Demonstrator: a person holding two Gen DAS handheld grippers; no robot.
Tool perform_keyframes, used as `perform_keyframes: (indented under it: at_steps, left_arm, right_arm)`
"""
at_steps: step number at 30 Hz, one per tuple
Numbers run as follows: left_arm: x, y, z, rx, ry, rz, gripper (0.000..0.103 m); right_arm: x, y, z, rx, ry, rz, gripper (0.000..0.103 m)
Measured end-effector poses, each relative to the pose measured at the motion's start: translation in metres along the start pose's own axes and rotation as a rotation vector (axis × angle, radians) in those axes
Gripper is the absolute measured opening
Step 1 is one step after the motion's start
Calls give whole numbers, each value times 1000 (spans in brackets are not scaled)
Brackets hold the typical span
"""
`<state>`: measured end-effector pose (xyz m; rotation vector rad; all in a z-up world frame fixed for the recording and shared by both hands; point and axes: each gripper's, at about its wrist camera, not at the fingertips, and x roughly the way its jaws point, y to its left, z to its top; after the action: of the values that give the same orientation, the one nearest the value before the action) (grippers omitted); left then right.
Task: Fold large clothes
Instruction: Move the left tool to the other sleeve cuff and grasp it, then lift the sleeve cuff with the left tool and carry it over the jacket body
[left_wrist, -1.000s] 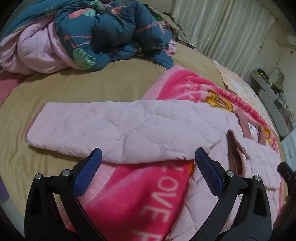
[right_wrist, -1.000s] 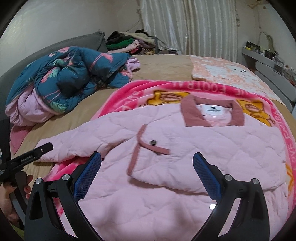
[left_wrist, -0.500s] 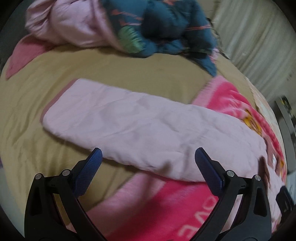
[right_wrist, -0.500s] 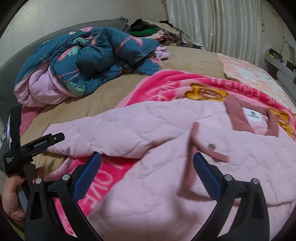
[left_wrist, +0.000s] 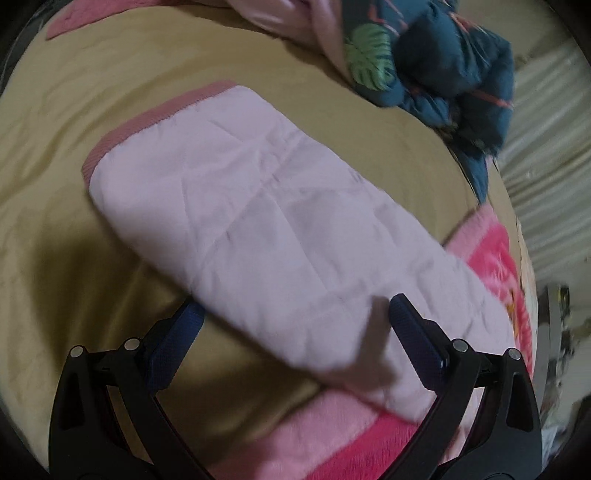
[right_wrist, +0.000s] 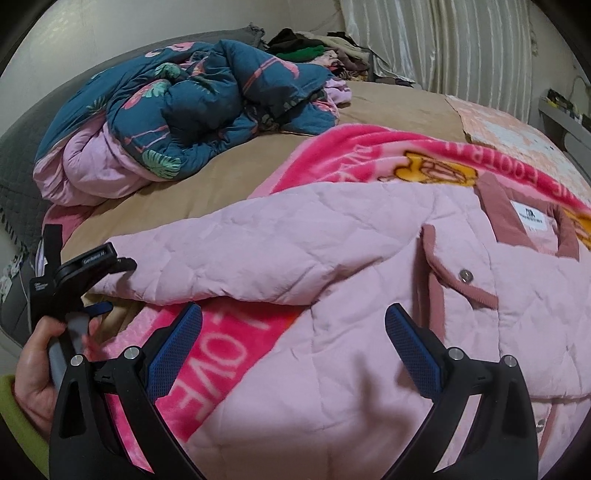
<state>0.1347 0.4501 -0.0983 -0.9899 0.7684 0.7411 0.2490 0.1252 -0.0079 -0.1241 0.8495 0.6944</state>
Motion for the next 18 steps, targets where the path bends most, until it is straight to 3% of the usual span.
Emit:
perform_keyframes:
  at_steps: [4, 6, 8, 10, 11, 18]
  left_arm:
    - [2, 8, 14, -36, -53, 11, 91]
    - [-2, 12, 19, -42, -82, 22, 68]
    - [-8, 19, 24, -65, -104, 25, 33]
    - [-17, 21, 28, -57, -129, 1, 20]
    - [-22, 19, 29, -46, -142, -12, 15]
    - [-83, -23, 25, 108, -277, -157, 10]
  right_arm:
    - [-10, -13, -4, 16, -14, -17, 99]
    - [-18, -24, -7, 34, -27, -30, 99]
    - [-24, -34, -9, 53, -35, -44, 99]
    - [-31, -47, -13, 84, -39, -65, 99]
    - [-35, -54, -15, 103, -41, -71, 99]
    - [-72, -88, -28, 150, -76, -127, 99]
